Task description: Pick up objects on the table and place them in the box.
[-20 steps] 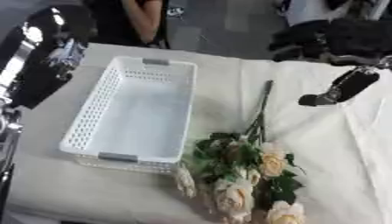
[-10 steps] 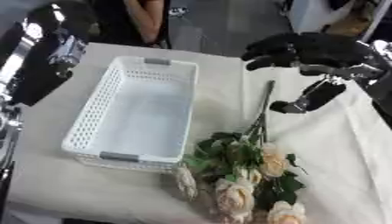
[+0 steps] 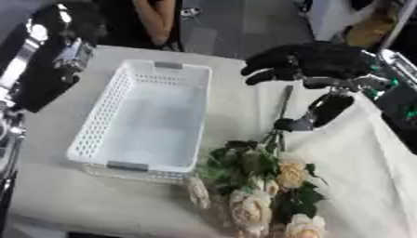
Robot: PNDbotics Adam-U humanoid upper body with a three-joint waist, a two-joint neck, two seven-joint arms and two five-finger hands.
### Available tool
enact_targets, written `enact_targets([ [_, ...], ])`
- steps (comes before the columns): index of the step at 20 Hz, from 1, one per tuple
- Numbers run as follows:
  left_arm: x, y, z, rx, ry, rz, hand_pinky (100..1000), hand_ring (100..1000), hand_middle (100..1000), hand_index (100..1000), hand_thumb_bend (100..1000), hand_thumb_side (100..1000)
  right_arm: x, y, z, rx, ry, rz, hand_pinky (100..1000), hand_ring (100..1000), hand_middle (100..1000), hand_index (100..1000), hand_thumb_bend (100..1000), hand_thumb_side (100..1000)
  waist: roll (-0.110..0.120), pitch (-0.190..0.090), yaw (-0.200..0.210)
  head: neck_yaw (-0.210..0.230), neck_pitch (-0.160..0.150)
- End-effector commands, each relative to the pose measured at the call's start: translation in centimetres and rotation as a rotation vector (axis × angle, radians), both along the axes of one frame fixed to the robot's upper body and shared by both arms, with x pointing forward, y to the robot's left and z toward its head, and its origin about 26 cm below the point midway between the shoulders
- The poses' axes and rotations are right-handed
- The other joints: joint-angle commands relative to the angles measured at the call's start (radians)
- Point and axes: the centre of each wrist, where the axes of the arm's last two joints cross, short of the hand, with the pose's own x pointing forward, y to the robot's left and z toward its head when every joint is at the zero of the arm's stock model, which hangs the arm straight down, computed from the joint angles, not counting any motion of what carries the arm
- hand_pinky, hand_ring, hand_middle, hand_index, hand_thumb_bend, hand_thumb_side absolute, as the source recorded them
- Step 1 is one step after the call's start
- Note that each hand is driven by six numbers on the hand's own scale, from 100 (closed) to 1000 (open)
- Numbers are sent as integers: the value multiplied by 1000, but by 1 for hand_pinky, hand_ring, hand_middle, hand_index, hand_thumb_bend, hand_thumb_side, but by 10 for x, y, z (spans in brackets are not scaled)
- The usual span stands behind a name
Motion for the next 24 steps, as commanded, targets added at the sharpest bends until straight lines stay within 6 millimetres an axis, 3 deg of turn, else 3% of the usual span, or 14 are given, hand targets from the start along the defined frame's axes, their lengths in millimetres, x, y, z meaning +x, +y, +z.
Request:
enact_targets([
  [1,-1,-1,12,16,-38,-15,561,735,854,787,100,801,-5,0,16,-335,-68,190,934,985,939,958,421,661,2,-6,2,0,-1],
  [8,-1,-2,14,19,-44,-20,560,735,853,788,100,801,-13,3,16,-421,-47,227,933,984,939,958,434,722,-5,-5,6,2,-1],
  [24,0,-3,14,21,-45,-25,560,735,854,788,100,802,-16,-2,14,-452,-14,229,929,982,936,954,435,731,-7,-4,9,1,-1],
])
